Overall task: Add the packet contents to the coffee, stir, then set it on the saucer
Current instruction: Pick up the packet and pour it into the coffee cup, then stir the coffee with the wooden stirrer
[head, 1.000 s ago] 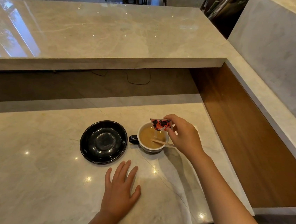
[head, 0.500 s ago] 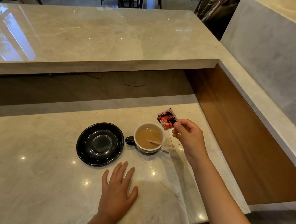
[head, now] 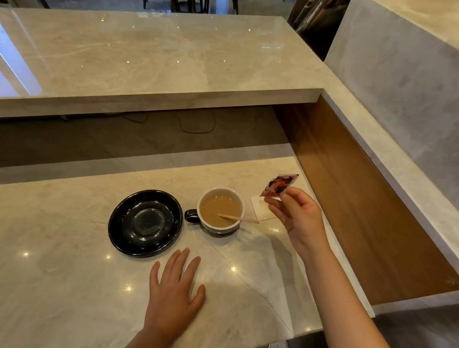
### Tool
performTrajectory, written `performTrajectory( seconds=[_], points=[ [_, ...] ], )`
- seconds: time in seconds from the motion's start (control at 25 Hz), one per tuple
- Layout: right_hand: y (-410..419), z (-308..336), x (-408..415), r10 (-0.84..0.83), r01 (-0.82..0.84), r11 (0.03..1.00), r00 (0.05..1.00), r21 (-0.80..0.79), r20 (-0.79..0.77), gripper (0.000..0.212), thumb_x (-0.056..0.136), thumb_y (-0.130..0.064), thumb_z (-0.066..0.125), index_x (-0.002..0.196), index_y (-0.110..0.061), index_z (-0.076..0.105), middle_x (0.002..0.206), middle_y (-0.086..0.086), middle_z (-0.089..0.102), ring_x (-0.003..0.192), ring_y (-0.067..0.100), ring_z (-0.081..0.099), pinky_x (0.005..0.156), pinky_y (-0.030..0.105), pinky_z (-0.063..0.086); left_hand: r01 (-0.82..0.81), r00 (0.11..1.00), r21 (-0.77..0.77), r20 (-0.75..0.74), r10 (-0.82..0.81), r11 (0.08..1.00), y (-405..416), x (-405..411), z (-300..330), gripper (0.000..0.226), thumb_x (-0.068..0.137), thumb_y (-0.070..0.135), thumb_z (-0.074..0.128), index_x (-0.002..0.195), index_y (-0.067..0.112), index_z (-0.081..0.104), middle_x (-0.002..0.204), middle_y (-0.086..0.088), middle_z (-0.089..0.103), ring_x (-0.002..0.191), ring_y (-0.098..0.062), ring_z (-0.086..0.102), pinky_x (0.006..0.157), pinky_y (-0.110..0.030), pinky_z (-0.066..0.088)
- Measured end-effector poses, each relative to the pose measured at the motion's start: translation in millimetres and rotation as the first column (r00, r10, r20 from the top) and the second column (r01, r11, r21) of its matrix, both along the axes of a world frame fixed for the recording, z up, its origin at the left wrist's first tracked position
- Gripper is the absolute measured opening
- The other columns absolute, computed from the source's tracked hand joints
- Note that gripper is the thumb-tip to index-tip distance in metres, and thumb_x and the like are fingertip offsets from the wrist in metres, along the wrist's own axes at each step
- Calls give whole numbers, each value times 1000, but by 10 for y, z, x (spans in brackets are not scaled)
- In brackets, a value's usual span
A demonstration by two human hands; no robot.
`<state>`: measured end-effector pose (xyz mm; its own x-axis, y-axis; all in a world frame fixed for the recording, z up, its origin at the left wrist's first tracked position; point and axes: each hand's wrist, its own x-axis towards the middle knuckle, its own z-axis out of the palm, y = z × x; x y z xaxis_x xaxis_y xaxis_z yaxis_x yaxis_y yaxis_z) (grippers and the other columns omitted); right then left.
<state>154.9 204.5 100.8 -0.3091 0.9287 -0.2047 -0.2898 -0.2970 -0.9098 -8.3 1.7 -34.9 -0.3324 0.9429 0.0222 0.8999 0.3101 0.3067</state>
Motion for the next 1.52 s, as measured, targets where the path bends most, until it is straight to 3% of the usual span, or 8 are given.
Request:
performTrajectory(
  seconds=[0.16, 0.32, 0.6, 0.8, 0.96, 1.12, 1.36, 1.52],
  points=[
    [110, -160, 365, -79, 65, 996, 970, 66, 230, 11, 88, 0, 55, 95, -3, 63, 80, 9, 67, 64, 11, 68, 59, 16, 56, -6, 1000, 14, 12, 6, 1000, 10, 7, 14, 57, 83, 52, 37, 132, 25, 47, 143, -6, 40, 133, -21, 25, 106, -55, 13],
    [142, -366, 685, -114, 66, 992, 814, 104, 570, 19, 86, 5, 55, 104, 3, 61, 80, 11, 63, 62, 13, 54, 46, 10, 47, -3, 1000, 2, 3, 3, 1000, 6, 10, 10, 58, 82, 52, 37, 132, 24, 47, 143, -6, 40, 132, -22, 25, 105, -56, 16],
    [135, -754, 841, -155, 7, 983, 575, 185, 803, 17, 86, -1, 55, 83, -14, 65, 83, 10, 67, 72, 23, 59, 58, 29, 42, -8, 1000, -12, -8, 8, 1000, 4, 4, 4, 59, 82, 53, 35, 133, 24, 46, 144, -5, 38, 133, -21, 24, 106, -55, 13],
    [97, -818, 847, -226, -63, 962, 351, 264, 909, 16, 88, -9, 57, 101, -9, 67, 100, 14, 71, 76, 23, 59, 51, 22, 37, -6, 1000, 4, 3, 6, 1000, -2, 4, 2, 59, 82, 52, 35, 133, 24, 46, 144, -6, 39, 133, -21, 23, 106, -55, 12],
    [19, -852, 841, -373, -249, 874, 209, 418, 904, 29, 88, -19, 59, 116, -11, 60, 119, 11, 64, 102, 28, 58, 77, 36, 50, -9, 1000, -1, 5, 9, 1000, -3, 4, 2, 59, 82, 52, 35, 133, 25, 45, 144, -6, 37, 133, -20, 22, 107, -55, 12],
    [-122, -1001, 836, -393, -639, 643, 199, 423, 898, 40, 93, -31, 37, 126, -15, 52, 135, 7, 55, 129, 26, 44, 105, 39, 35, -7, 1000, 8, 10, 7, 1000, -8, 7, 12, 59, 83, 52, 35, 133, 24, 45, 145, -5, 37, 134, -20, 21, 107, -53, 10],
    [-200, -1085, 868, -316, -672, 651, 184, 354, 931, 51, 92, -40, 22, 132, -21, 46, 145, 1, 42, 138, 18, 30, 111, 39, 21, -7, 1000, 12, 15, 7, 1000, -11, 13, 25, 58, 82, 51, 36, 133, 24, 45, 144, -6, 37, 134, -21, 23, 106, -55, 13],
    [-213, -841, 586, -371, -451, 690, 451, 566, 812, 26, 89, -24, 45, 94, -11, 67, 106, 9, 69, 106, 30, 60, 96, 40, 41, -6, 1000, 16, 22, 5, 1000, -6, 11, 26, 57, 82, 50, 37, 133, 24, 45, 144, -6, 38, 133, -22, 24, 106, -56, 14]
  ],
)
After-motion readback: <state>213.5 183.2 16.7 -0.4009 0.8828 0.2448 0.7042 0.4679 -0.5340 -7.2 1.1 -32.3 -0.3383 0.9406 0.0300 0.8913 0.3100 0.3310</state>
